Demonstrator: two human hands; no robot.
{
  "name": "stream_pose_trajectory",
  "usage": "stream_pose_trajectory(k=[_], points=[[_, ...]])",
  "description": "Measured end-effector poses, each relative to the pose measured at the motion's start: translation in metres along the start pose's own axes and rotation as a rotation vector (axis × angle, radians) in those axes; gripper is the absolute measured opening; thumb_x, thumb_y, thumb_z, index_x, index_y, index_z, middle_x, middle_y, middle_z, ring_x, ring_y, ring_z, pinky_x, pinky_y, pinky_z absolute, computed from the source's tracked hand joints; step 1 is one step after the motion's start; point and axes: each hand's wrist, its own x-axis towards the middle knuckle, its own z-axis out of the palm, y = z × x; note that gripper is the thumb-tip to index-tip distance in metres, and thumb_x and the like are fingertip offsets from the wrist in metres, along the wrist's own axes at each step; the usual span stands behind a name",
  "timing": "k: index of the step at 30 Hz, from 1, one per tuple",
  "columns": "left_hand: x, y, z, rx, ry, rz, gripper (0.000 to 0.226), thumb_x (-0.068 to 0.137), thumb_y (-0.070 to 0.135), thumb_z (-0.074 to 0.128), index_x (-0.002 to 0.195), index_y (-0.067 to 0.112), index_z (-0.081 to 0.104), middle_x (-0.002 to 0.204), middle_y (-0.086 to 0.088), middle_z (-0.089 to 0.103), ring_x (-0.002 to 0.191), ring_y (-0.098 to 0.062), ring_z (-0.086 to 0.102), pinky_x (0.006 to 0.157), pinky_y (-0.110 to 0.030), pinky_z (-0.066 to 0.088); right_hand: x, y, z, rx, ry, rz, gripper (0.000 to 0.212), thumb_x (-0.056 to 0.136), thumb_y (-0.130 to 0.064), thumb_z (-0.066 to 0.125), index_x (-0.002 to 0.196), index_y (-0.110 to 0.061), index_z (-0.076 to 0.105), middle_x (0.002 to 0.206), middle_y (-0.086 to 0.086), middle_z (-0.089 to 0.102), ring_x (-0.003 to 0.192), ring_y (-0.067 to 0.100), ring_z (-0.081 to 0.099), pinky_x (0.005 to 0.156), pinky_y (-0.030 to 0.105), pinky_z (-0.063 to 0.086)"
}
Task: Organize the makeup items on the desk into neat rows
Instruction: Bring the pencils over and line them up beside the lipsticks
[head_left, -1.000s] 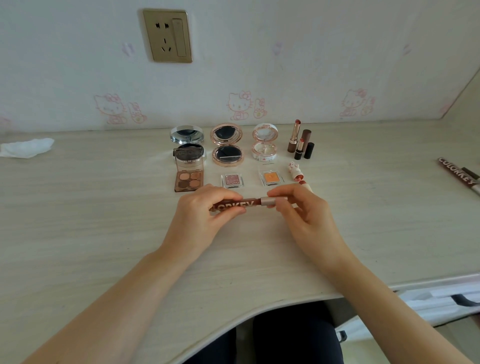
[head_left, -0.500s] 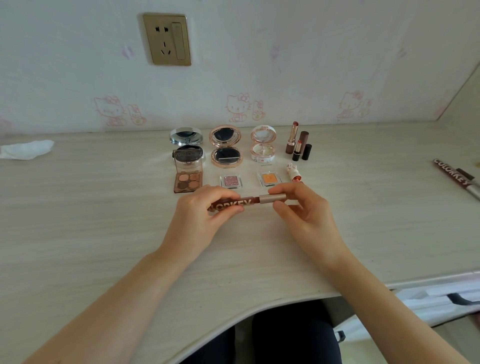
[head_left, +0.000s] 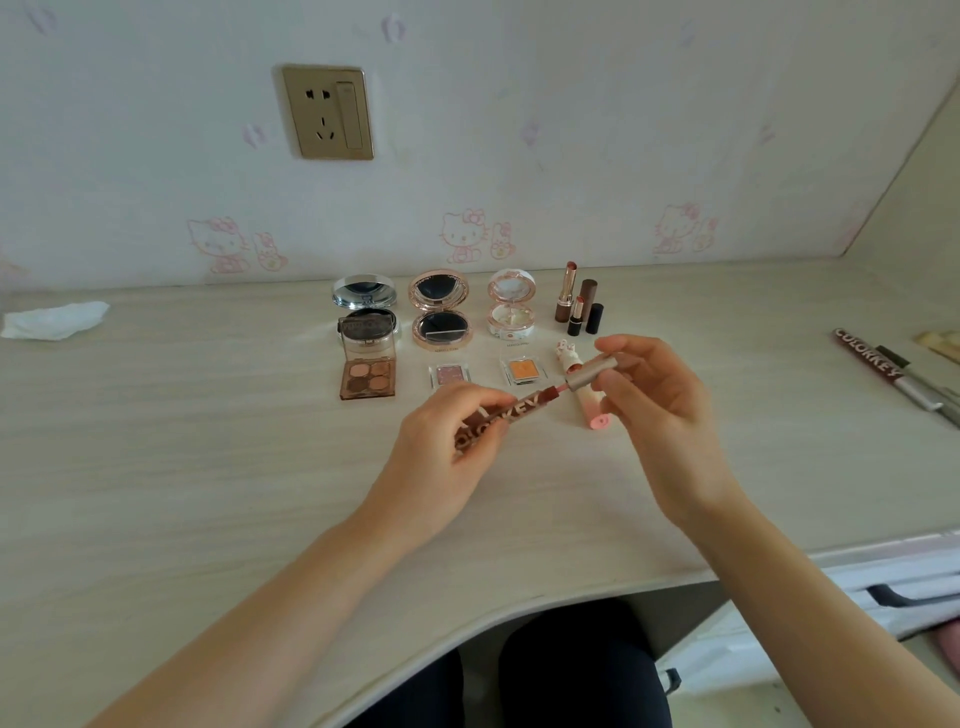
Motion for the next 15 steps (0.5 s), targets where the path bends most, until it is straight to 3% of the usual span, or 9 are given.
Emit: stream_pose_trajectory(k=[3, 11, 13, 15], points=[[0.002, 0.005, 0.007, 0.001, -0.051, 0.013, 0.032, 0.087, 0.001, 0.061, 0.114, 0.017, 0.065, 0.102, 0.008, 0.061, 0.093, -0.006, 0.059, 0.079, -0.011, 0.043, 0.007, -0.005, -0.011, -0.037, 0.037, 0.045, 0.023, 0.091, 0.003, 0.052, 0.107, -0.010, 0.063, 0.078, -0.009, 0.066, 0.076, 0.011, 0.058, 0.069, 0.027, 0.045], [0.012, 0.034, 0.047, -0.077, -0.199, 0.035, 0.037, 0.089, 0.010, 0.063, 0.122, 0.024, 0.054, 0.105, 0.013, 0.057, 0.075, -0.011, 0.058, 0.069, -0.022, 0.052, 0.040, -0.010, -0.047, -0.175, 0.090, 0.174, 0.019, 0.092, -0.008, 0.056, 0.103, -0.017, 0.068, 0.097, 0.009, 0.066, 0.084, 0.016, 0.057, 0.071, 0.030, 0.044], [0.017, 0.040, 0.061, 0.053, -0.263, 0.089, 0.037, 0.092, 0.019, 0.060, 0.126, 0.027, 0.048, 0.112, 0.008, 0.053, 0.080, -0.008, 0.056, 0.075, -0.028, 0.052, 0.049, -0.012, -0.055, -0.215, 0.088, 0.204, 0.019, 0.092, -0.009, 0.056, 0.104, -0.017, 0.068, 0.097, 0.010, 0.066, 0.083, 0.016, 0.057, 0.071, 0.029, 0.044], [0.023, 0.043, 0.075, 0.224, -0.302, 0.147, 0.035, 0.096, 0.024, 0.053, 0.130, 0.028, 0.045, 0.119, 0.005, 0.047, 0.098, -0.008, 0.053, 0.084, -0.030, 0.050, 0.057, -0.013, -0.061, -0.237, 0.090, 0.229, 0.019, 0.092, -0.010, 0.056, 0.103, -0.016, 0.069, 0.095, 0.008, 0.066, 0.083, 0.016, 0.057, 0.070, 0.028, 0.044]])
